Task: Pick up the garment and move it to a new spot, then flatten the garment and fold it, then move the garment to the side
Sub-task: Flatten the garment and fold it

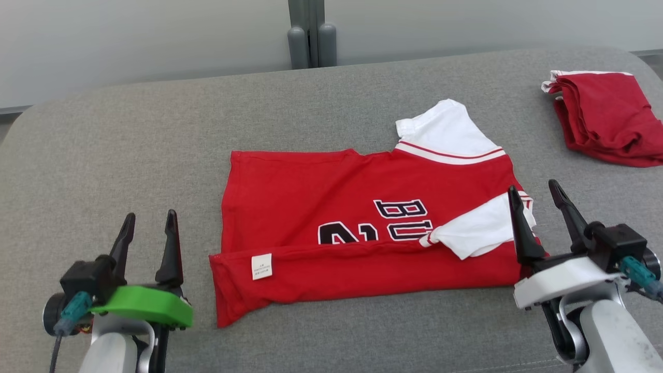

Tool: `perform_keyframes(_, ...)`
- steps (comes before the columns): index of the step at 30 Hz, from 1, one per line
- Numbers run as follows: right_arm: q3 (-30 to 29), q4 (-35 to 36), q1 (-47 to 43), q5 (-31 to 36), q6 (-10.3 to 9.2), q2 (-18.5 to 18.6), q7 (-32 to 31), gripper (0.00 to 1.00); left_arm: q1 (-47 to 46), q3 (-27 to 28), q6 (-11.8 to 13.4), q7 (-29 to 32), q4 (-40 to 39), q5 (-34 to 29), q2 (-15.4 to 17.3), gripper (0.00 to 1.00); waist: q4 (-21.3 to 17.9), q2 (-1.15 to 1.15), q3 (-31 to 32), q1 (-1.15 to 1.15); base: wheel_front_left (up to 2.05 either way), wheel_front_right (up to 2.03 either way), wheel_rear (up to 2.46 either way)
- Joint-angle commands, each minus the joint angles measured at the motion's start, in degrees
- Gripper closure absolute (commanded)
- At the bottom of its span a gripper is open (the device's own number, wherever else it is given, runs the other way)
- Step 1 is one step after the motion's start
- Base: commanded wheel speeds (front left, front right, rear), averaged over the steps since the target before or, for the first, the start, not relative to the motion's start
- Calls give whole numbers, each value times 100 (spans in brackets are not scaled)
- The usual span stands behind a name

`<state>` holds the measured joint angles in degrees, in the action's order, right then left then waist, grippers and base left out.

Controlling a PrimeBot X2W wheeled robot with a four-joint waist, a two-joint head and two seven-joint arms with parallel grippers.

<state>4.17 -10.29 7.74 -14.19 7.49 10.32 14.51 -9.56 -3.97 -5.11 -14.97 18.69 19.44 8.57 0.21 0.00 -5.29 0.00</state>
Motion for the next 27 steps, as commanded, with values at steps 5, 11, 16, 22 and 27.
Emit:
perform_keyframes(5, 188, -337, 900, 53, 1, 265, -353, 0, -922, -166, -107, 242, 262, -72, 196, 0, -49, 0, -316, 0, 0, 0, 0)
perform_keyframes(11, 390, -926, 2085, -36, 1, 490, -826, 0, -2047, -531, -198, 626, 669, -6, 299, 0, -51, 0, -807, 0, 0, 0, 0)
perform_keyframes(16, 632, -1627, 3045, -122, 1, 638, -1132, 0, -2878, -943, -237, 971, 1267, 162, 248, 0, -37, 0, -1252, 0, 0, 0, 0)
perform_keyframes(22, 913, -2581, 4011, -296, 1, 722, -1395, 0, -3595, -1640, -239, 1380, 2046, 564, 201, 0, 5, 0, -1727, 0, 0, 0, 0)
perform_keyframes(27, 1261, -3332, 4689, -424, 1, 749, -1440, 0, -4009, -2061, -234, 1497, 2599, 898, 215, 0, 69, 0, -2032, 0, 0, 0, 0)
